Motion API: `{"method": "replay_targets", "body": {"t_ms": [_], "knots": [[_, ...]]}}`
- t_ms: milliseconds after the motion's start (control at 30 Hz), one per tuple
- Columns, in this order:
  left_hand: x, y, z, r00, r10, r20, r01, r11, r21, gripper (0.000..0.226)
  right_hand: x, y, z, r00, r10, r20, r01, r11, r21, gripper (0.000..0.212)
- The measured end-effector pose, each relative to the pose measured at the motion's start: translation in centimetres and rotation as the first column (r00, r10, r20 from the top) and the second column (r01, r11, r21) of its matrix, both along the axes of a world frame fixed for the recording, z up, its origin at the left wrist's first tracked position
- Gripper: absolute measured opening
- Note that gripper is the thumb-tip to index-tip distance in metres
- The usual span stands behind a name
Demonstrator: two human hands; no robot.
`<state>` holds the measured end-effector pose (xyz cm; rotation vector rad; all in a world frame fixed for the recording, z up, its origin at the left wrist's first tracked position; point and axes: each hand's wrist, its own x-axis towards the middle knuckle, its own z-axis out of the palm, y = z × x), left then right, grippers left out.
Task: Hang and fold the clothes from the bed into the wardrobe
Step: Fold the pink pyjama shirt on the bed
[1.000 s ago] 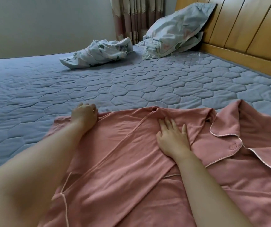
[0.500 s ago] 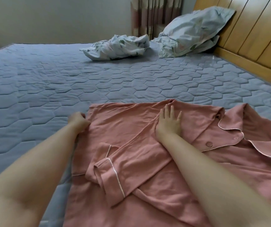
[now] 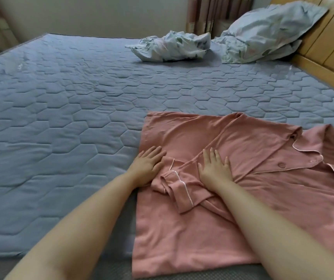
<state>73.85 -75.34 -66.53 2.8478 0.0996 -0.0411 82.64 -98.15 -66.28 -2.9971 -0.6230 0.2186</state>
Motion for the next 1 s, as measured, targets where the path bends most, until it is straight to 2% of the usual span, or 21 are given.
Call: {"method": "replay_targets", "body": {"t_ms": [67,133,200,300,367,433,500,533,600,633,667,733,800,833,900,933,1000], "knots": [[-1.8,0.6,-0.2,0.996,0.072,0.046,-0.069,0.995,-0.078,0.048,-1.5,-0.2,-0.3,0.999,0.034,0.015,-0.034,0.999,0.008,0.061],[-2.3,0.1,0.6,0.987,0.140,0.077,-0.120,0.967,-0.223,0.044,-3.0,-0.5,-0.5,0.997,0.068,0.031,-0.069,0.998,0.001,0.061],[-2.7,-1.1,1.6,0.966,0.219,0.138,-0.166,0.932,-0.321,0.041,-4.8,-0.8,-0.4,0.995,0.103,0.000,-0.103,0.994,0.022,0.065],[-3.5,-3.0,2.6,0.928,0.246,0.280,-0.146,0.931,-0.334,0.041,-8.2,-0.6,0.3,0.973,0.210,-0.098,-0.194,0.970,0.147,0.074],[-3.8,-4.0,3.0,0.943,0.166,0.289,-0.082,0.956,-0.280,0.041,-10.4,-0.3,0.7,0.938,0.327,-0.117,-0.299,0.931,0.209,0.076],[-4.0,-4.9,3.2,0.954,0.072,0.290,-0.020,0.984,-0.176,0.040,-11.5,-0.4,1.2,0.926,0.358,-0.118,-0.305,0.896,0.323,0.071],[-4.2,-5.5,3.4,0.938,0.022,0.346,0.001,0.998,-0.066,0.038,-11.0,-1.3,2.0,0.971,0.232,-0.061,-0.182,0.878,0.443,0.060],[-4.1,-5.8,3.6,0.925,0.001,0.379,0.002,1.000,-0.006,0.038,-10.4,-2.1,2.3,0.991,0.131,-0.004,-0.116,0.895,0.430,0.057],[-3.5,-6.9,4.0,0.919,-0.062,0.389,0.019,0.993,0.113,0.040,-9.0,-4.2,2.5,0.997,-0.002,0.072,-0.017,0.964,0.264,0.057],[-2.9,-7.7,4.2,0.931,-0.096,0.353,0.041,0.986,0.160,0.045,-8.4,-5.3,2.4,0.999,0.001,0.052,-0.010,0.986,0.167,0.060],[-2.2,-8.8,4.4,0.944,-0.117,0.308,0.063,0.982,0.179,0.052,-7.9,-6.4,2.2,1.000,0.026,0.013,-0.027,0.993,0.111,0.062],[-0.6,-11.5,4.8,0.964,-0.120,0.237,0.082,0.983,0.167,0.061,-6.7,-8.1,2.3,0.999,0.028,0.028,-0.031,0.991,0.132,0.063],[0.9,-14.5,4.7,0.972,-0.110,0.209,0.087,0.989,0.117,0.059,-5.0,-10.3,2.7,0.981,-0.128,0.144,0.102,0.978,0.180,0.059],[1.7,-16.0,4.6,0.974,-0.110,0.199,0.095,0.992,0.083,0.058,-4.1,-11.6,2.9,0.970,-0.193,0.151,0.172,0.975,0.142,0.058],[3.1,-19.3,4.1,0.980,-0.124,0.156,0.121,0.992,0.030,0.057,-2.9,-14.2,3.0,0.980,-0.198,0.000,0.198,0.980,0.015,0.058],[3.6,-20.8,3.6,0.984,-0.127,0.128,0.128,0.992,0.001,0.057,-2.5,-15.2,3.2,0.979,-0.166,-0.115,0.169,0.986,0.015,0.058],[4.1,-23.3,2.2,0.992,-0.109,0.069,0.114,0.991,-0.073,0.058,-1.6,-17.0,3.8,0.960,-0.117,-0.255,0.175,0.960,0.217,0.052]]}}
